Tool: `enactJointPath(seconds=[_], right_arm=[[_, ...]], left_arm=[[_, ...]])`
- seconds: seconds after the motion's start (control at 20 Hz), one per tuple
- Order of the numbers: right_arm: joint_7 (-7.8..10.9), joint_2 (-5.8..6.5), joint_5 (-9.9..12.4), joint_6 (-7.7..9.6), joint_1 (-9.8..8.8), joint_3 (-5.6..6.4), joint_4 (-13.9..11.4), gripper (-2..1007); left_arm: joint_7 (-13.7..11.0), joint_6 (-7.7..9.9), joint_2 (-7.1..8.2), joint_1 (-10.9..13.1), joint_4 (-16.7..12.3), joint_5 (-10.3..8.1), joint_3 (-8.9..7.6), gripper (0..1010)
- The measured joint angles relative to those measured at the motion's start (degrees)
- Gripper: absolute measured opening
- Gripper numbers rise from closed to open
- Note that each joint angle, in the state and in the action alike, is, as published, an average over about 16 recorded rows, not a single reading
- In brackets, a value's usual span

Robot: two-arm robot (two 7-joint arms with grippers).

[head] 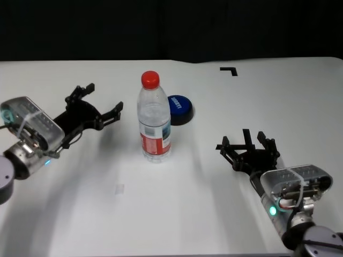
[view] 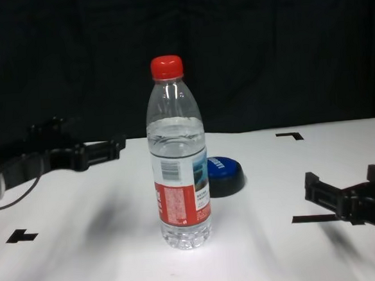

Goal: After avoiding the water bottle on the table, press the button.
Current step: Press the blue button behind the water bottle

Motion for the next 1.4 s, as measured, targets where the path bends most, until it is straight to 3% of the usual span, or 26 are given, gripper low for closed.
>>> enactJointPath(seconds=[0.35, 0.8, 1.4], right_arm=[[0.00, 0.01, 0.00, 0.00, 0.00, 0.00, 0.00, 1003], [0.00, 0.00, 0.00, 0.00, 0.00, 0.00, 0.00, 1003], [0.00, 0.00, 0.00, 0.00, 0.00, 0.00, 0.00, 1003]], left_arm=[[-0.40, -1.03, 0.71, -0.37, 1.83, 0.49, 0.57, 1003], [-0.25, -2.22, 0.41, -1.72, 4.31, 1.72, 1.59, 1003], [-0.23, -3.72, -1.95, -7.49, 10.12, 4.26, 4.18, 1003]])
